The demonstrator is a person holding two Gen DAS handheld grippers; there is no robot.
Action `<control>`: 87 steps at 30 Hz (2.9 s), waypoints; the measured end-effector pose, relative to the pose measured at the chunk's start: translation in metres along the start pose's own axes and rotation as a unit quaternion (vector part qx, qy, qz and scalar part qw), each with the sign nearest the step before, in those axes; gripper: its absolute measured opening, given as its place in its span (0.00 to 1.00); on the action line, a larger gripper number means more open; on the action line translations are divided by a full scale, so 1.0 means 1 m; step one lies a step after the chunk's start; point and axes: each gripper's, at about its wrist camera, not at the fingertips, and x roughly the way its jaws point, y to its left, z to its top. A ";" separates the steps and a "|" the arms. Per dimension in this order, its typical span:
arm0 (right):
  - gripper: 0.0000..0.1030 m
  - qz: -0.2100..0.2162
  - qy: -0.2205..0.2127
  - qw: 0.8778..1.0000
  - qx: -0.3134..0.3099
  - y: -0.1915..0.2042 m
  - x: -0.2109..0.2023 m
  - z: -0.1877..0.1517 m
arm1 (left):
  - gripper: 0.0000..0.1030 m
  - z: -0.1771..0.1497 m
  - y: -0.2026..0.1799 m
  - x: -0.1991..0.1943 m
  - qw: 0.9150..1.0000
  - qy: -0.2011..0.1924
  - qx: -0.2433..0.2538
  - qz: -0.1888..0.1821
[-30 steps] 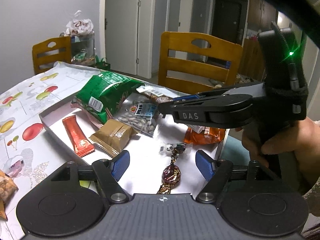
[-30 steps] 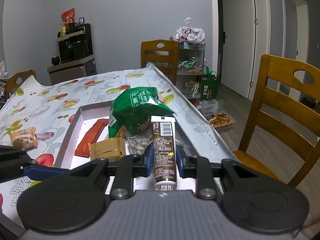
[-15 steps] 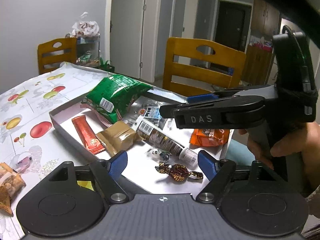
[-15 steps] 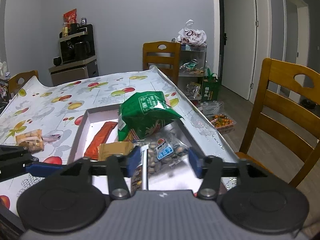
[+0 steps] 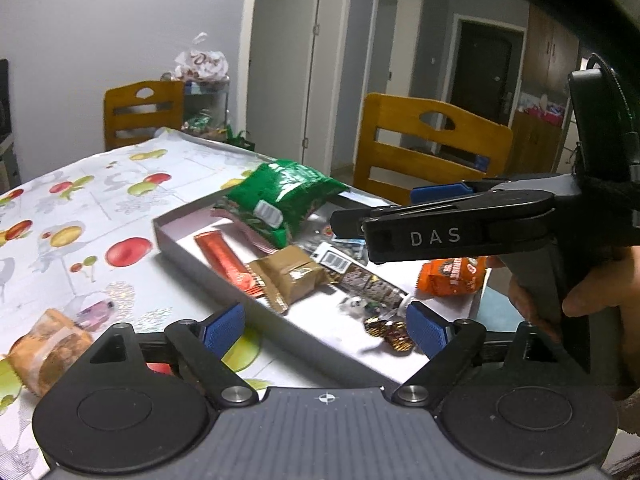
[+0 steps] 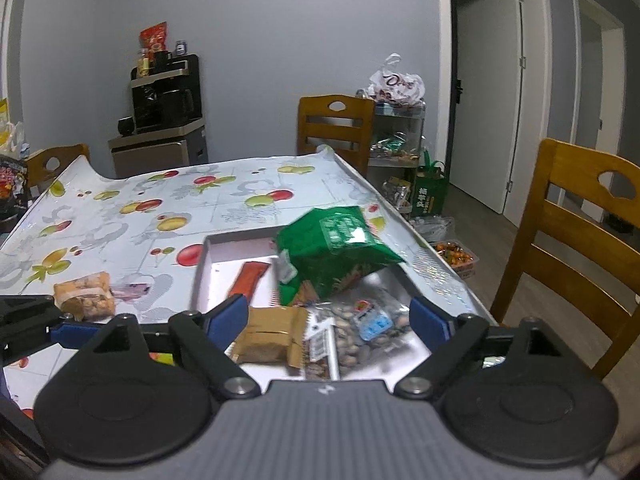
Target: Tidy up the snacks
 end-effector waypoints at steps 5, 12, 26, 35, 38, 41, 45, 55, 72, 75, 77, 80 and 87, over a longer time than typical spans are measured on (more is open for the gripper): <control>0.87 0.010 -0.001 1.000 -0.018 0.023 0.000 0.005 | 0.86 -0.004 0.013 -0.013 1.000 -0.009 -0.012 0.010; 0.87 0.025 -0.006 0.999 -0.033 0.051 -0.003 0.013 | 0.86 -0.011 0.029 -0.034 0.999 -0.021 -0.028 0.022; 0.87 0.063 -0.010 0.996 -0.058 0.107 -0.005 0.024 | 0.87 -0.025 0.071 -0.078 0.995 -0.045 -0.049 0.071; 0.87 0.116 -0.026 0.992 -0.031 0.127 -0.015 0.056 | 0.87 0.002 0.123 -0.122 0.983 -0.089 -0.058 0.150; 0.92 0.137 -0.043 0.990 -0.006 0.130 -0.022 0.074 | 0.89 0.016 0.143 -0.138 0.977 -0.108 -0.070 0.167; 0.93 0.152 -0.051 0.987 0.014 0.131 -0.025 0.081 | 0.96 0.022 0.155 -0.142 0.973 -0.112 -0.068 0.189; 0.93 0.150 -0.030 0.988 0.000 0.137 -0.018 0.075 | 0.96 0.013 0.161 -0.124 0.976 -0.079 -0.061 0.194; 0.93 0.142 0.010 0.990 0.002 0.131 0.000 0.054 | 0.75 -0.013 0.148 -0.063 0.987 -0.004 -0.001 0.160; 0.93 0.138 0.032 0.990 0.004 0.123 0.014 0.041 | 0.41 -0.018 0.144 -0.025 0.986 0.062 0.013 0.151; 0.93 0.139 0.037 0.990 0.002 0.127 0.016 0.039 | 0.41 -0.021 0.144 -0.035 0.986 0.062 0.000 0.156; 0.93 0.144 0.042 0.989 -0.001 0.131 0.018 0.039 | 0.41 -0.024 0.145 -0.046 0.986 0.057 -0.010 0.158; 0.93 0.152 0.049 0.987 -0.017 0.140 0.023 0.038 | 0.41 -0.030 0.148 -0.062 0.984 0.049 -0.021 0.169; 0.93 0.152 0.024 0.961 -0.229 0.203 0.053 0.024 | 0.41 -0.047 0.164 -0.095 0.974 0.055 -0.056 0.213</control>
